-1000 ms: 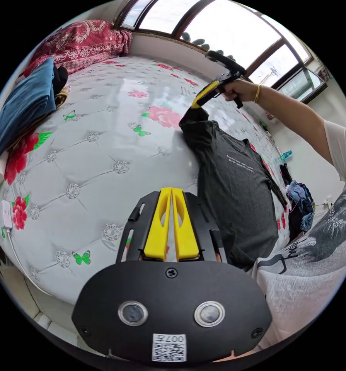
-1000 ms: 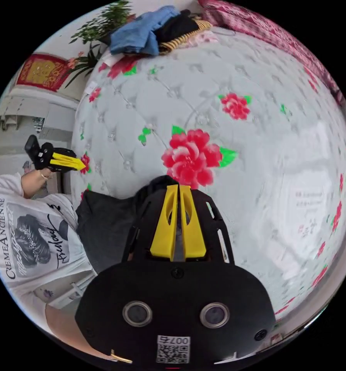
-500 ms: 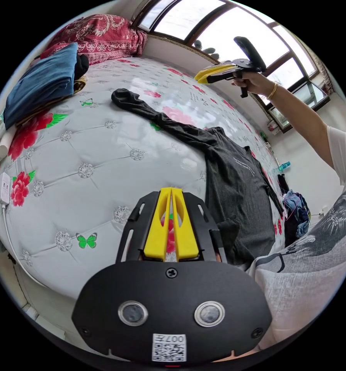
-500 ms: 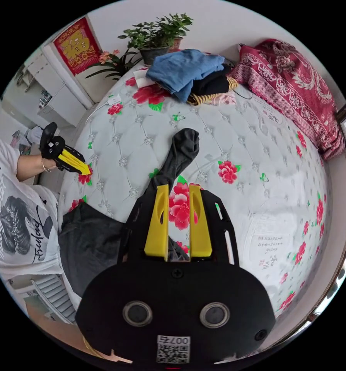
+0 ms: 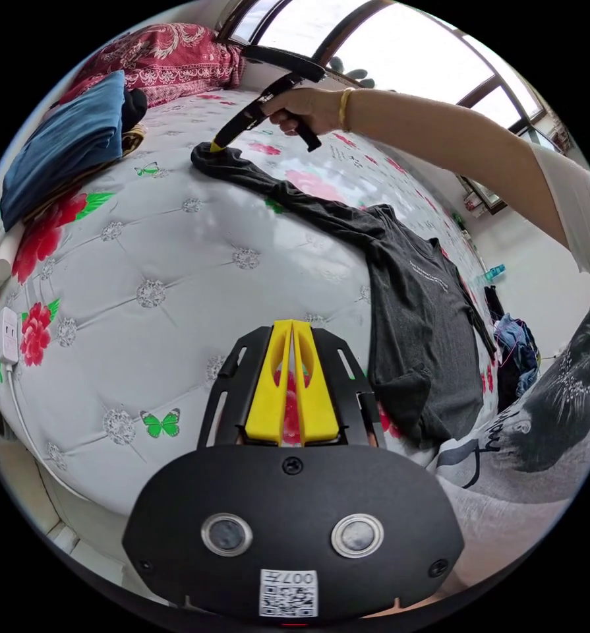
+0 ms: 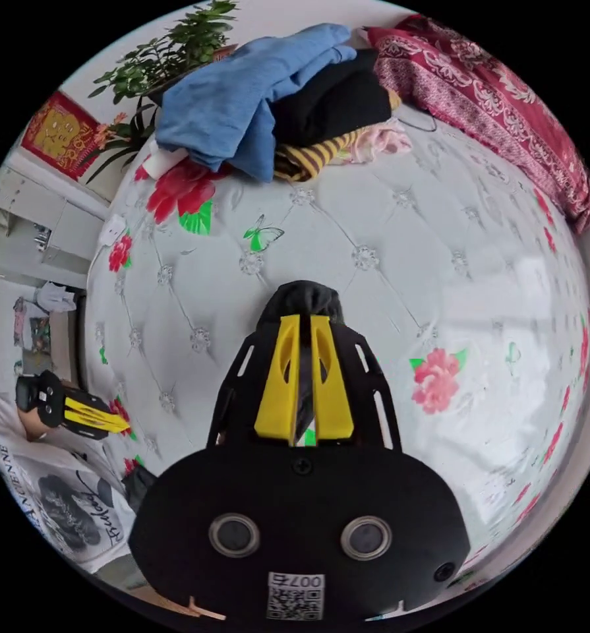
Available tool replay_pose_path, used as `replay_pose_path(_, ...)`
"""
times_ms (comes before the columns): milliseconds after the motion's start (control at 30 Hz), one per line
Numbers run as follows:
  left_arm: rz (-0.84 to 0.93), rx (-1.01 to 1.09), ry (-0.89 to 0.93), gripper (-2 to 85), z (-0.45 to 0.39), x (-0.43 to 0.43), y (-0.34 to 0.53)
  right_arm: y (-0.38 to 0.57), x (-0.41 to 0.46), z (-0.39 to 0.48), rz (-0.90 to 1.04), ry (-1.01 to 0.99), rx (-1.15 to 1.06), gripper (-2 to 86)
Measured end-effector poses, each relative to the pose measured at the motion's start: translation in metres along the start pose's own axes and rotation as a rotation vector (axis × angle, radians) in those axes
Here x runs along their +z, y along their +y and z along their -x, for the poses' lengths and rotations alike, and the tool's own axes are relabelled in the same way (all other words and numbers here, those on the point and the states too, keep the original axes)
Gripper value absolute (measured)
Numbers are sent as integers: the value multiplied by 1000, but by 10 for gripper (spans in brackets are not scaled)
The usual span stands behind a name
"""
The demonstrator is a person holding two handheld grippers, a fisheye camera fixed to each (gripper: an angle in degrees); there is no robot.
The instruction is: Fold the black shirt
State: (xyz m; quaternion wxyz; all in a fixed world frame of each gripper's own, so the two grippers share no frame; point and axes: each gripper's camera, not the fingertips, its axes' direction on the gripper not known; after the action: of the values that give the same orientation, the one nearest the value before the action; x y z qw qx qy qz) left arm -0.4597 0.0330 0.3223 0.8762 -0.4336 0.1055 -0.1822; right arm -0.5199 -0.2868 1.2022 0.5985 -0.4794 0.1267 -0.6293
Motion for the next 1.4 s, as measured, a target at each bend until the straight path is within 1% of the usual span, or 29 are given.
replay_pose_path(33, 0, -2, -9, -10, 2, -1, 0, -1, -1, 5, -19, -29, -29, 16)
replay_pose_path(67, -9, -13, -25, -10, 6, -4, 0, 5, -10, 23, -111, -100, -154, 10)
replay_pose_path(100, -26, -27, -28, -10, 12, -8, 1, 15, -15, 44, -148, -227, -295, 8)
replay_pose_path(167, -67, -47, -17, -10, 22, -16, 2, 37, -13, 71, -104, -381, -473, 8)
replay_pose_path(233, -98, -65, -2, -10, 32, -22, 1, 64, -6, 91, -78, -318, -537, 12)
replay_pose_path(267, -112, -61, 6, -10, 36, -24, -2, 78, -1, 97, -66, -237, -552, 18)
replay_pose_path(300, -121, -52, 3, -10, 40, -25, -8, 88, 3, 97, -60, -157, -542, 25)
replay_pose_path(367, -133, -36, -10, -10, 41, -28, -18, 94, 3, 90, -64, -103, -472, 33)
replay_pose_path(467, -160, -10, -29, -10, 37, -30, -35, 100, -3, 80, -166, -182, -370, 36)
replay_pose_path(533, -153, -6, -56, -10, 34, -25, -44, 101, 1, 84, -183, -175, -366, 32)
replay_pose_path(667, -122, -5, -116, -10, 26, -9, -63, 94, 24, 102, -124, -111, -370, 18)
replay_pose_path(733, -88, -15, -117, -10, 26, 4, -70, 92, 34, 108, -91, -68, -359, 10)
replay_pose_path(800, -16, -22, -97, -10, 26, 23, -78, 94, 37, 114, -91, -12, -325, 3)
replay_pose_path(833, -19, -25, -96, -10, 25, 24, -77, 96, 37, 114, -95, -1, -318, 2)
replay_pose_path(900, -1, -13, -146, -10, 21, 21, -72, 106, 29, 105, -151, 68, -229, 0)
replay_pose_path(933, 7, -9, -163, -10, 19, 20, -69, 109, 26, 99, -164, 64, -195, -1)
replay_pose_path(1000, -11, 9, -185, -10, 15, 11, -54, 121, 19, 73, -208, -24, -29, -1)
replay_pose_path(1033, -14, 5, -183, -10, 15, 8, -50, 124, 17, 69, -229, -30, 0, -1)
replay_pose_path(1133, -38, -29, -152, -10, 18, -1, -40, 138, 8, 76, -323, -71, -61, 2)
replay_pose_path(1167, -49, -32, -128, -10, 18, -1, -38, 139, 6, 87, -348, -102, -123, 5)
replay_pose_path(1233, -51, -33, -111, -10, 18, 2, -39, 134, 9, 108, -329, -115, -221, 11)
replay_pose_path(1300, -29, -26, -124, -10, 14, 10, -41, 122, 22, 137, -244, -98, -349, 18)
replay_pose_path(1333, -28, -21, -130, -10, 13, 11, -41, 119, 28, 144, -214, -87, -375, 19)
replay_pose_path(1400, -15, 0, -163, -10, 6, 15, -39, 111, 55, 162, -82, -41, -433, 21)
